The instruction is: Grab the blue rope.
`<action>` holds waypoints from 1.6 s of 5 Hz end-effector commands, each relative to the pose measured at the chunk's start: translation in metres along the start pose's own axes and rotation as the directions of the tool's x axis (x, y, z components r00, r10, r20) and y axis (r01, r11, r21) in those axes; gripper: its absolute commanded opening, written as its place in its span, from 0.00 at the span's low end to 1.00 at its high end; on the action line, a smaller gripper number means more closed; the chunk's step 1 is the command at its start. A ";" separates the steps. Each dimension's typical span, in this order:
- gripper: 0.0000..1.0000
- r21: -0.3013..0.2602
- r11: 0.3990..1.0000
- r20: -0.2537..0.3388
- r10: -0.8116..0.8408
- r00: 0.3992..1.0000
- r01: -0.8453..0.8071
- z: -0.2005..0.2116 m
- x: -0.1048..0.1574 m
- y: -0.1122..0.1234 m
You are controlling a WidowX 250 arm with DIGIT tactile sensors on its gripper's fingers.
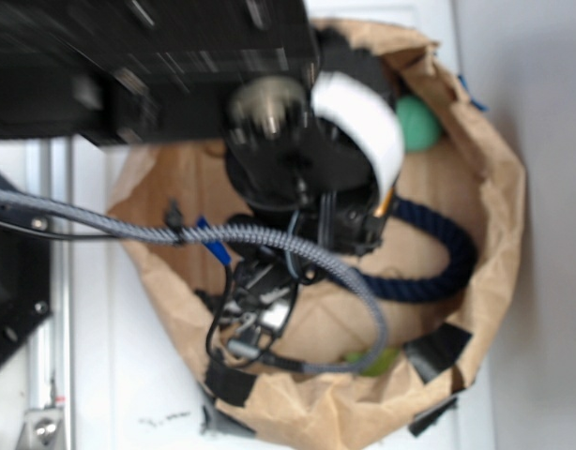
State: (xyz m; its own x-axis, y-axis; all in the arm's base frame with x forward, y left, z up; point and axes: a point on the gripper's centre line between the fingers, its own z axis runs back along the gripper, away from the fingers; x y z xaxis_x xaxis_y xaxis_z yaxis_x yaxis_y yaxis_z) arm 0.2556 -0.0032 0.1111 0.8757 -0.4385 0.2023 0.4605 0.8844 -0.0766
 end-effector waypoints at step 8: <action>0.00 0.134 0.987 0.034 0.081 0.996 -0.085 -0.044 0.021 0.032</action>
State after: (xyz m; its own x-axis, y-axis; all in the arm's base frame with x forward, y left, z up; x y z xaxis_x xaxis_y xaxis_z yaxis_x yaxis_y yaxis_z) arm 0.2892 0.0104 0.0571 0.9161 -0.3621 0.1721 0.3674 0.9301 0.0008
